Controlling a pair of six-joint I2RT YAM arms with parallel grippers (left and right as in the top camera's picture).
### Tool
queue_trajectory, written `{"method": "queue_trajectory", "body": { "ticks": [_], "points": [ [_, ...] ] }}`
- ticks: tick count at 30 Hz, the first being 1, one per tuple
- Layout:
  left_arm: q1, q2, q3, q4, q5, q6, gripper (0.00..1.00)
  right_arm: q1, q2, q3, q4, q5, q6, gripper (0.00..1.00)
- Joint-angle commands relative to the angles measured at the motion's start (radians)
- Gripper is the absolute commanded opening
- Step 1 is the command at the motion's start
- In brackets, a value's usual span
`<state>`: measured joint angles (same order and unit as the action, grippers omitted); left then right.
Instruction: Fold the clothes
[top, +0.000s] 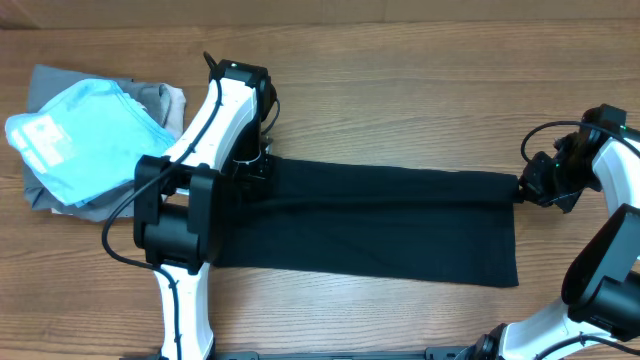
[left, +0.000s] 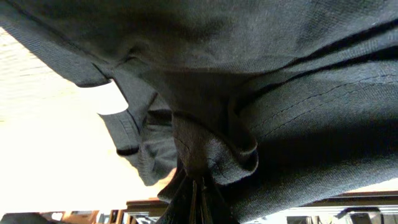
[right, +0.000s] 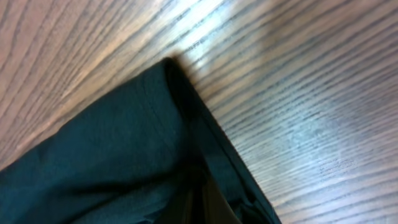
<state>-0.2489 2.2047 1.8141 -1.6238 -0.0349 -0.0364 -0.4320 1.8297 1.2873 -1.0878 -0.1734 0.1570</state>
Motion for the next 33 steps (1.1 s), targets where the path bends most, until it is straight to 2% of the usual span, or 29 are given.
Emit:
{"method": "queue_trajectory", "body": {
  "ticks": [1, 16, 22, 24, 26, 28, 32, 33],
  "points": [
    [0.004, -0.042, -0.008, 0.01, -0.03, -0.024, 0.04, -0.007, -0.034, 0.031, -0.007, 0.024, 0.003, 0.04],
    [0.01, -0.042, -0.008, 0.012, -0.055, -0.031, 0.04, -0.007, -0.034, 0.031, -0.129, 0.195, 0.083, 0.04],
    [0.01, -0.042, -0.008, -0.005, -0.066, -0.032, 0.04, -0.007, -0.034, 0.031, -0.134, 0.191, 0.083, 0.04],
    [0.01, -0.042, -0.008, -0.011, -0.066, -0.032, 0.05, -0.007, -0.034, 0.031, -0.138, 0.191, 0.083, 0.15],
    [0.011, -0.042, -0.008, -0.019, -0.066, -0.032, 0.07, -0.007, -0.034, 0.031, -0.15, 0.192, 0.082, 0.22],
    [0.015, -0.042, -0.008, -0.025, -0.066, -0.032, 0.13, -0.008, -0.034, 0.031, -0.167, 0.197, 0.079, 0.38],
    [0.029, -0.042, -0.008, -0.031, -0.066, -0.037, 0.42, -0.008, -0.034, 0.031, -0.211, 0.232, 0.079, 0.48],
    [0.038, -0.042, -0.008, -0.028, -0.066, -0.043, 0.46, -0.008, -0.034, 0.031, -0.219, 0.24, 0.08, 0.49]
  ]
}}
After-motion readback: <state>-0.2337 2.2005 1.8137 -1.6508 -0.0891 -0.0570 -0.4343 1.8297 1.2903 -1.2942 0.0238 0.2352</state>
